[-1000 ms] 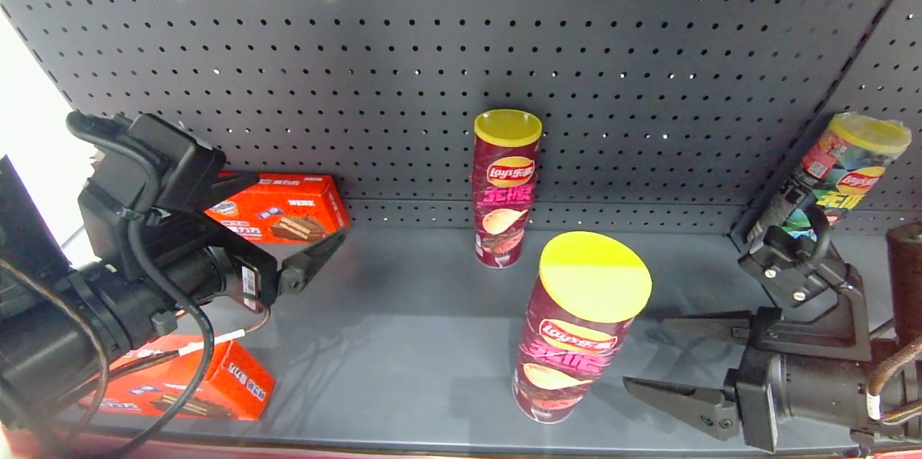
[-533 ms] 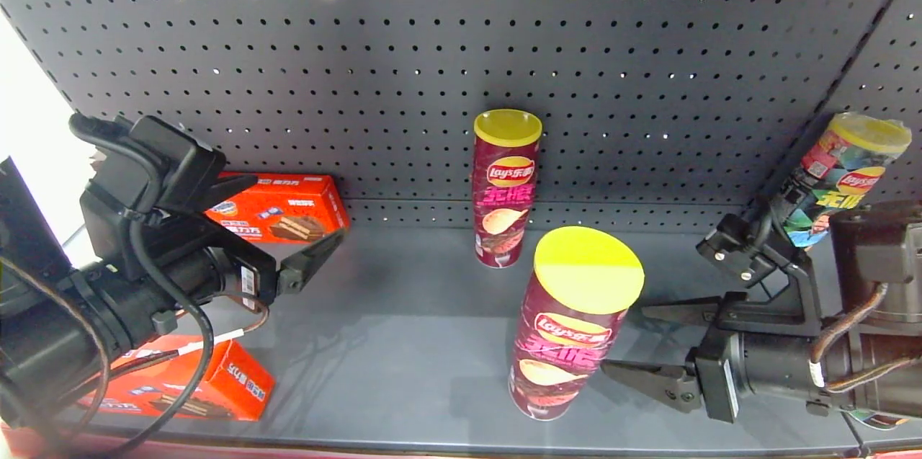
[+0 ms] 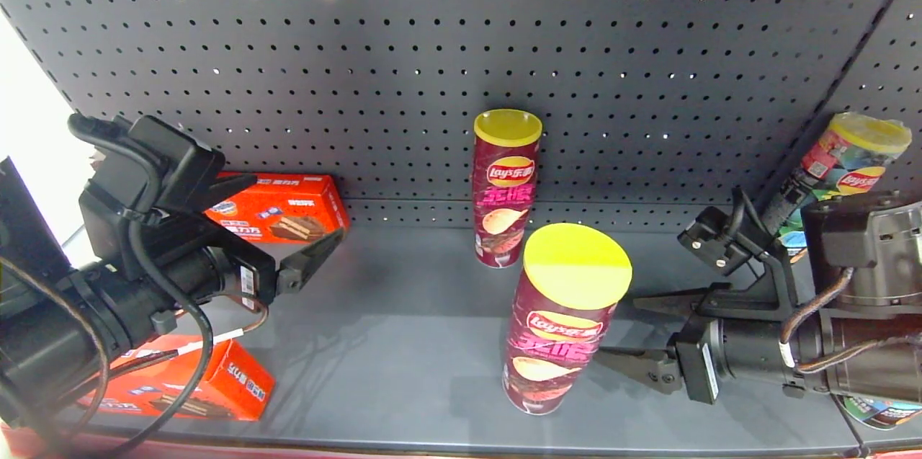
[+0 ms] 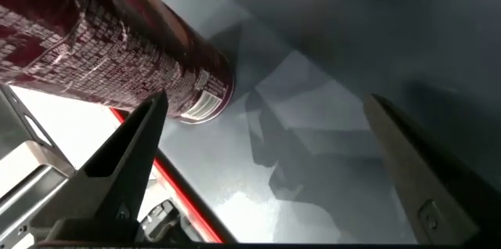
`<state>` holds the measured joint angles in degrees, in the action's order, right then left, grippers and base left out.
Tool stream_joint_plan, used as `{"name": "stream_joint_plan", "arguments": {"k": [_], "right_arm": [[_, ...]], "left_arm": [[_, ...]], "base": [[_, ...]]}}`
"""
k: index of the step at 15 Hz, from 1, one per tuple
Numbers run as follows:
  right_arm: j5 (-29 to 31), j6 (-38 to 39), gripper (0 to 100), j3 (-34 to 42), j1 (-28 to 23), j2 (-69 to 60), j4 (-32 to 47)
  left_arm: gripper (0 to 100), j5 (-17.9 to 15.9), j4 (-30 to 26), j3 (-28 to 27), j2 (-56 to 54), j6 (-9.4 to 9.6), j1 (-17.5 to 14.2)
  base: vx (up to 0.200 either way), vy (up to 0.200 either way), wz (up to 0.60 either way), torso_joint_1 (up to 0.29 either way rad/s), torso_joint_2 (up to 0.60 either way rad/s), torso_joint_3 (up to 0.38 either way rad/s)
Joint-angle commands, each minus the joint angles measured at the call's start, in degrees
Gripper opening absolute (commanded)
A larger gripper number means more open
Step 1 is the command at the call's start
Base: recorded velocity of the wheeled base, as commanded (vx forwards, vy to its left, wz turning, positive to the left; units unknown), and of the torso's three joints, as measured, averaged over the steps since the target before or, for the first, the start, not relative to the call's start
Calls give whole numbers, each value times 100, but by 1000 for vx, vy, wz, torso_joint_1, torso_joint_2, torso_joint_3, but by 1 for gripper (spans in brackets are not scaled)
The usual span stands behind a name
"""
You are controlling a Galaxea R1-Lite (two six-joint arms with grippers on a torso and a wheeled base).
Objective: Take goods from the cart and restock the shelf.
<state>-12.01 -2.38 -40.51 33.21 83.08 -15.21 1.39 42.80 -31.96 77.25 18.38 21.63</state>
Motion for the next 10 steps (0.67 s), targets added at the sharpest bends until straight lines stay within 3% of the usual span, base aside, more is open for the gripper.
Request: {"name": "stream_joint_plan", "arguments": {"k": [1,10], "right_arm": [[-3,-8,100,-36,28,42,1],[-3,-8,100,-423,230,499,-78]], "left_arm": [[100,2,0,6,9,-1,-1],[100,2,70,41,9,-19,-1]], "base": [[0,0,0,0,0,0],[0,0,0,0,0,0]]}}
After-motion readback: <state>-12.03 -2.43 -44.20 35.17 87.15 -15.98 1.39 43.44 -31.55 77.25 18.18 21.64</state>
